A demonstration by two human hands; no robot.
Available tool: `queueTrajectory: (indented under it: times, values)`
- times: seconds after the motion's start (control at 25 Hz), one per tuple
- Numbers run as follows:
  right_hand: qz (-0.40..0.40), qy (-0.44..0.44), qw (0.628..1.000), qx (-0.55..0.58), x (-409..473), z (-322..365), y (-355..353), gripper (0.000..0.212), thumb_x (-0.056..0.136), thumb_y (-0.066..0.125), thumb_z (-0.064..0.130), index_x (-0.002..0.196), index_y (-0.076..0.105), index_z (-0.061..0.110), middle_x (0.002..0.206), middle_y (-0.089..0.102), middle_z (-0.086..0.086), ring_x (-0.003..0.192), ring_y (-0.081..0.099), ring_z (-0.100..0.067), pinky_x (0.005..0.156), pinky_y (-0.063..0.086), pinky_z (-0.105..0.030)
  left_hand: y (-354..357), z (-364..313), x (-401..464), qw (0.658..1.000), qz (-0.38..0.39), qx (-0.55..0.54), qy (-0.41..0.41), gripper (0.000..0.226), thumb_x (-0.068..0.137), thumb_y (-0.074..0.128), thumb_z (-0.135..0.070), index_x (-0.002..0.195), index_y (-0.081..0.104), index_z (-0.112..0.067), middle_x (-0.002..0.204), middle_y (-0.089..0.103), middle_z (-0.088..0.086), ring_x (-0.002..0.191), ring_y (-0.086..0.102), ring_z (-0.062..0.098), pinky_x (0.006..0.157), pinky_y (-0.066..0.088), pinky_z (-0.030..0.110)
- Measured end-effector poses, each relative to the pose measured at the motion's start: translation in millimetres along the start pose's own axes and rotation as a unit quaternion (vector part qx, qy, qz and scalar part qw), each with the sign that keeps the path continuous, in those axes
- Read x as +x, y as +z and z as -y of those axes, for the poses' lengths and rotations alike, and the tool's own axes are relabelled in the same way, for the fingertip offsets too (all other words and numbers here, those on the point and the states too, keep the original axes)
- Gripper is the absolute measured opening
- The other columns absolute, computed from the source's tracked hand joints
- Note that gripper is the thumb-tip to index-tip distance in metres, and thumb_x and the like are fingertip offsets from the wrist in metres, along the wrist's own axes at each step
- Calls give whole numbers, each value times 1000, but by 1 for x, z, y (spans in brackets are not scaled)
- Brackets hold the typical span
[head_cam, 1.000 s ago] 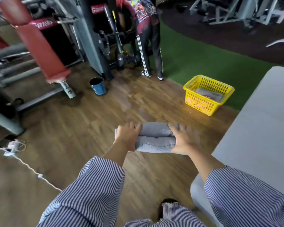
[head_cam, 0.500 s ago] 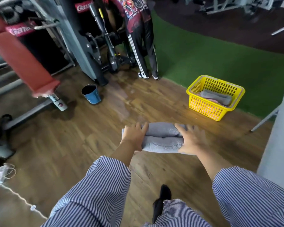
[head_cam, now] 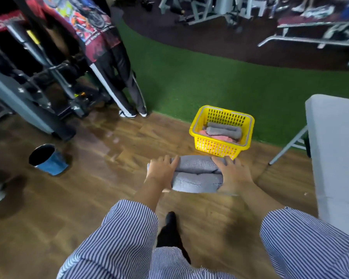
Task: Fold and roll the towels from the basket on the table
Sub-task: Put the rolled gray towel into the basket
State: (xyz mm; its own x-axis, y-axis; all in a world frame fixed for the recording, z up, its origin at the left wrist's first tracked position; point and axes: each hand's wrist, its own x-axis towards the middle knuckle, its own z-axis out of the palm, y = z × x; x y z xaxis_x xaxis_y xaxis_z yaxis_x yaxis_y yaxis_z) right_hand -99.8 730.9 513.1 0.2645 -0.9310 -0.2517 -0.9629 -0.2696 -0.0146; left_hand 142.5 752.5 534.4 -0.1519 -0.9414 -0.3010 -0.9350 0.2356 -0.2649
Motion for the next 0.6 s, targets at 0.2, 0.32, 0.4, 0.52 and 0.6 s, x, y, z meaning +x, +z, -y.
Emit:
queueTrajectory:
  times: [0.2, 0.32, 0.4, 0.52, 0.6]
  values:
    - [1, 86, 996, -13, 84, -30, -23, 107, 59, 66, 59, 143, 1, 44, 134, 32, -1, 118, 36, -29, 87, 41, -42, -27, 26, 131, 997, -16, -12, 76, 102, 69, 75, -38, 146, 12, -20, 129, 43, 7, 115, 50, 26, 82, 44, 37]
    - [13, 132, 991, -17, 120, -53, -37, 109, 60, 66, 62, 143, -2, 43, 137, 29, -2, 120, 35, -30, 89, 38, -43, -44, 29, 195, 993, -26, 1, 119, 102, 68, 74, -41, 146, 12, -21, 127, 45, 5, 114, 50, 25, 77, 47, 36]
    - [38, 156, 987, -2, 139, -71, -40, 109, 61, 66, 60, 143, -3, 42, 140, 26, -2, 123, 32, -32, 91, 37, -45, -52, 23, 235, 989, -17, -2, 150, 103, 68, 73, -43, 147, 10, -23, 128, 43, 6, 114, 50, 26, 76, 49, 37]
    - [52, 179, 983, 10, 164, -101, -33, 110, 61, 67, 59, 144, -4, 41, 141, 26, -2, 126, 30, -32, 92, 37, -45, -58, 4, 285, 982, -10, 12, 187, 104, 71, 72, -44, 149, 7, -21, 133, 39, 8, 117, 49, 29, 80, 48, 40]
    - [63, 188, 980, 15, 187, -126, -28, 111, 61, 67, 59, 143, -5, 41, 143, 25, -2, 126, 29, -32, 93, 37, -45, -60, -10, 321, 980, -2, 13, 197, 108, 72, 72, -46, 151, 3, -20, 134, 37, 8, 118, 48, 29, 80, 49, 41]
